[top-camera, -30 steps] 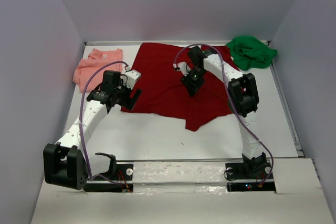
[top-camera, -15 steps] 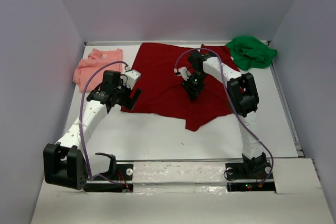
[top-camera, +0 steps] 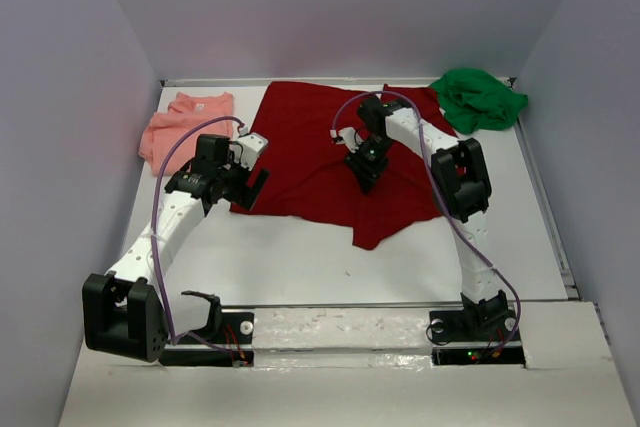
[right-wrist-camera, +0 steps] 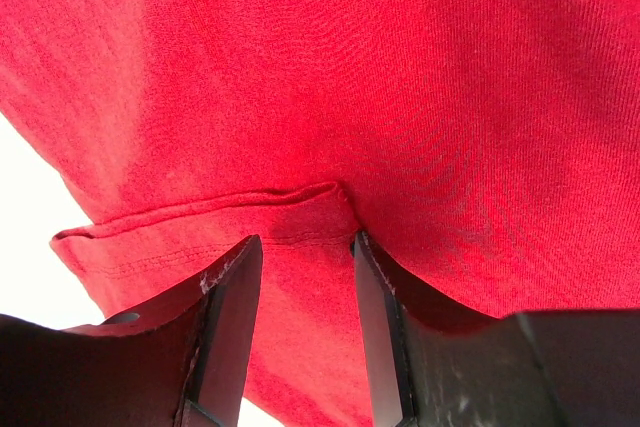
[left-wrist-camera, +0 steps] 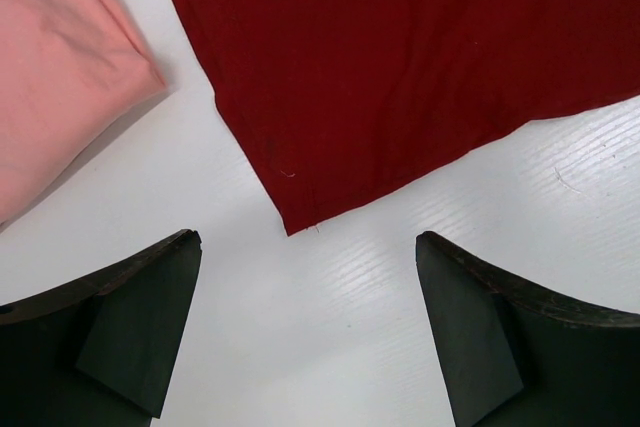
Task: Fold and stack the t-shirts
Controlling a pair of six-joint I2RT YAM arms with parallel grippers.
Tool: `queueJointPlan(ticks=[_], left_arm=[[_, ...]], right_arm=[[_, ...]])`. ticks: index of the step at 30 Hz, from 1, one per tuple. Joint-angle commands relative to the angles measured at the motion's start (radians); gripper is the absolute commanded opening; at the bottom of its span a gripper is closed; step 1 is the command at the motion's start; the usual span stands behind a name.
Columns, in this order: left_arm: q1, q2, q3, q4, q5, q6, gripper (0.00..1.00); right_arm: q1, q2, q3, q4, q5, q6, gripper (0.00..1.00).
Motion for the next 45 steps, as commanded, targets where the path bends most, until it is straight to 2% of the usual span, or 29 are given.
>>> queueJointPlan(ticks=[1,10,13,16,17,32,45], left_arm=[[-0.004,-0.015,-0.009,0.016,-0.005,0.005,0.99],[-0.004,-0.014,-0.010,0.014,-0.002,0.005,0.99],[-0.004,-0.015,-0.009,0.014,-0.003,0.005,0.99],[-0.004,-0.017,-0.010,0.014,-0.002,0.007,0.99],[-0.004,-0.017,-0.007,0.011,-0.002,0.008,0.99],[-0.004,-0.022,-0.009,0.017,0.000,0.005,0.99],[-0.007,-0.006,0.033,0.008,0.010,0.007,0.99]], right_arm=[[0.012,0.027,0.040,0.023,-0.016,0.001,0.47],[0.012,0.040,0.035,0.023,-0.016,0.001,0.42],[0.012,0.044,0.034,0.023,-0.014,0.000,0.30],[0.012,0.049,0.034,0.023,-0.006,0.001,0.12],[0.012,0.049,0.034,0.023,-0.005,0.001,0.01],[0.012,0.000,0.039,0.023,0.047,0.010,0.00],[0.012,-0.184,0.028,0.014,0.135,0.015,0.00]])
